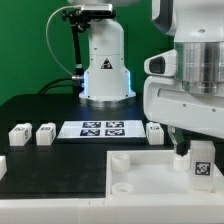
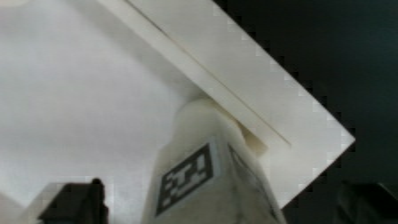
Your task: Assemble one leg
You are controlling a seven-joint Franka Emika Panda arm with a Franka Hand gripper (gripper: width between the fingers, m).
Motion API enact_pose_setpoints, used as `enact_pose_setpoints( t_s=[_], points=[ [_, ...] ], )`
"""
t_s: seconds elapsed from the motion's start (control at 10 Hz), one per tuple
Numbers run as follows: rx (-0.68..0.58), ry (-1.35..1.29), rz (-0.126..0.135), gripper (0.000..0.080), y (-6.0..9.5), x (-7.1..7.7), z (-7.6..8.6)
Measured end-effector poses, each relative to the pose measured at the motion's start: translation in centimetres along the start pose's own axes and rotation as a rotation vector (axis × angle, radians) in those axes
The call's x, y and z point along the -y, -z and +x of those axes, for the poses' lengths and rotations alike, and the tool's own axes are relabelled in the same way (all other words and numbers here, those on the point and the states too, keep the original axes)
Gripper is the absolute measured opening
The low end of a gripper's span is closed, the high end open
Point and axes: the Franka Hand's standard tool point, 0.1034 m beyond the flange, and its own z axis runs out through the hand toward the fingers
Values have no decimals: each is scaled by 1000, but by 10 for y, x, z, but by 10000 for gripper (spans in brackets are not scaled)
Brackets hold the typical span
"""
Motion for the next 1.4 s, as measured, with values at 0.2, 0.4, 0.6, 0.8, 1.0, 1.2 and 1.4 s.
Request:
enact_pose_setpoints(
  t_s=[0.2, 0.4, 0.6, 0.8, 1.0, 1.2, 1.4],
  points=[
    [-19, 352, -14, 649, 5, 3, 3],
    [-15, 286, -11, 527, 3, 3, 3],
    [-9, 133, -4, 391, 3, 3, 1],
    [-6, -55, 0, 294, 3, 3, 2],
    [-12, -447, 1, 294, 5, 3, 3],
    [22, -864, 50, 294, 2, -1, 7],
    [33, -1015, 64, 294, 0, -2, 5]
  ],
)
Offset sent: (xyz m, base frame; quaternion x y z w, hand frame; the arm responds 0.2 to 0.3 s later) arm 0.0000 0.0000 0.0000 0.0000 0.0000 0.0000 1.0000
